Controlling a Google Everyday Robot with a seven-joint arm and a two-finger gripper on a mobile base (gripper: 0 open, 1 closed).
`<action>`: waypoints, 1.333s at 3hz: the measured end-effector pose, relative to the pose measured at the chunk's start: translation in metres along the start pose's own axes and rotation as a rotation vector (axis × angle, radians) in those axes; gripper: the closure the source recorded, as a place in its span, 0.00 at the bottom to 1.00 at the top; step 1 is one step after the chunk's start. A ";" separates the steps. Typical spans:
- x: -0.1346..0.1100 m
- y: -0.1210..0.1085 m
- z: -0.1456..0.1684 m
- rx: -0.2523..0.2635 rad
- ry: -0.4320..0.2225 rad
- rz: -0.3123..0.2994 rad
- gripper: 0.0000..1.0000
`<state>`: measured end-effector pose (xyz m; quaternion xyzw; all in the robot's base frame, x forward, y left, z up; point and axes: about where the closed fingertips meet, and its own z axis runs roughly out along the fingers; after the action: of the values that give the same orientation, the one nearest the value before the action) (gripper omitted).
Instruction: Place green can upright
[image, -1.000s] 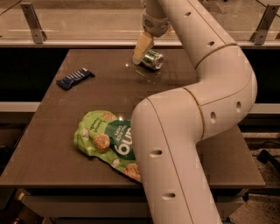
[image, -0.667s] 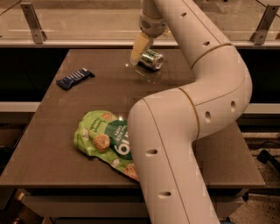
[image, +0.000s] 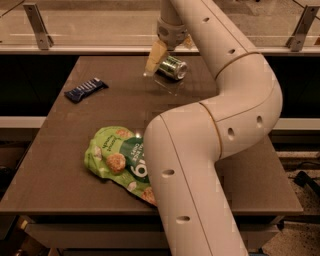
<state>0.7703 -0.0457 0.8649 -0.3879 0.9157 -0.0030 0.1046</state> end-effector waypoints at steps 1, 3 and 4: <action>0.001 0.000 0.004 -0.008 0.005 0.037 0.00; -0.004 0.004 0.009 -0.012 0.013 0.056 0.00; -0.007 0.007 0.012 -0.013 0.017 0.052 0.00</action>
Offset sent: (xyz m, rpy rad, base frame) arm 0.0048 -0.0136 0.0197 -0.0371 0.1592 -0.0723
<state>0.7722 -0.0348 0.8543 -0.3644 0.9264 0.0022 0.0943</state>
